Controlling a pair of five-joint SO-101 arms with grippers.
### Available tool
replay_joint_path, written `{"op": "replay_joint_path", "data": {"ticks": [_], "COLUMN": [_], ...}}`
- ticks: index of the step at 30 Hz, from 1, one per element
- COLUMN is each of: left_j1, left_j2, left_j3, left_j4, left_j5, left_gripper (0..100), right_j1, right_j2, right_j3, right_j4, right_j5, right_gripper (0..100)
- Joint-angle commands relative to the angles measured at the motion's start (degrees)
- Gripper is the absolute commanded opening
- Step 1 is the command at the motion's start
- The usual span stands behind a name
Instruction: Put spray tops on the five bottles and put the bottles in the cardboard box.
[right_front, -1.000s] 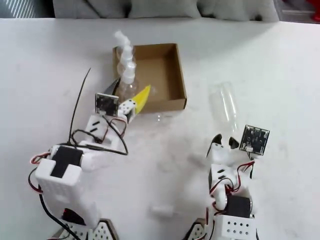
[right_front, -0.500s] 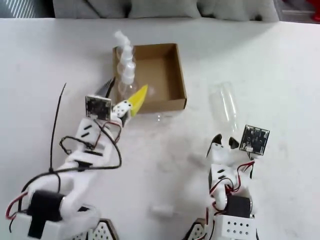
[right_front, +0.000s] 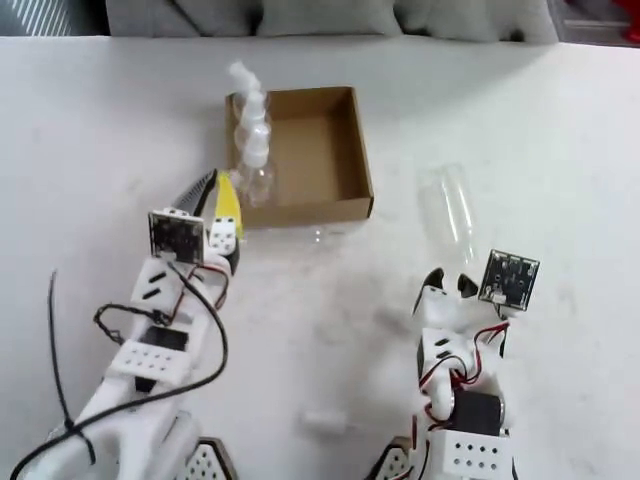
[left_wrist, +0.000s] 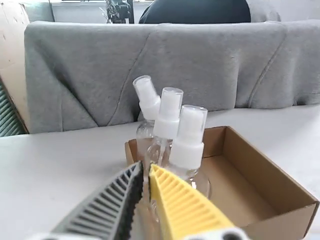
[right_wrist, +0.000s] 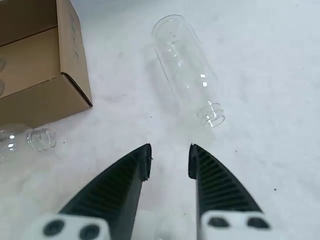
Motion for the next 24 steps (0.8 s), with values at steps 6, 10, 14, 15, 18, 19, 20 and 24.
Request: {"op": "replay_joint_path", "data": {"ticks": [6, 10, 14, 15, 18, 19, 20, 24], "left_j1": [-11.8, -16.2, -20.7, -22.0, -26.3, -27.9, -29.4, -33.2], "left_j2": [-23.6, -29.8, -32.8, -32.9, -31.8, -30.8, -29.5, -20.5], "left_j3": [-4.3, -6.9, -7.7, -7.6, -7.3, -7.3, -7.3, -7.3], "left_j4": [45.5, 61.3, 70.6, 71.9, 75.1, 76.0, 76.2, 73.3], "left_j5": [-0.4, -0.4, -0.3, -0.2, -0.1, -0.1, -0.1, -0.1], "left_gripper": [2, 2, 2, 2, 2, 2, 2, 2], "right_j1": [-0.2, -0.2, 0.2, 0.2, 0.1, -0.2, -0.3, -3.5], "right_j2": [0.0, -0.4, 0.0, -0.1, -0.6, -0.6, -0.6, -0.6], "right_j3": [0.5, 0.5, 0.5, 0.5, 0.5, 0.5, 0.5, 0.4], "right_j4": [0.4, 0.3, 0.5, 1.1, 2.2, 2.2, 2.2, -1.5], "right_j5": [0.8, 1.1, 7.8, 9.0, 10.3, 11.3, 13.2, 20.0], "right_gripper": [10.4, 10.6, 10.4, 10.4, 10.4, 10.4, 10.4, 10.0]}}
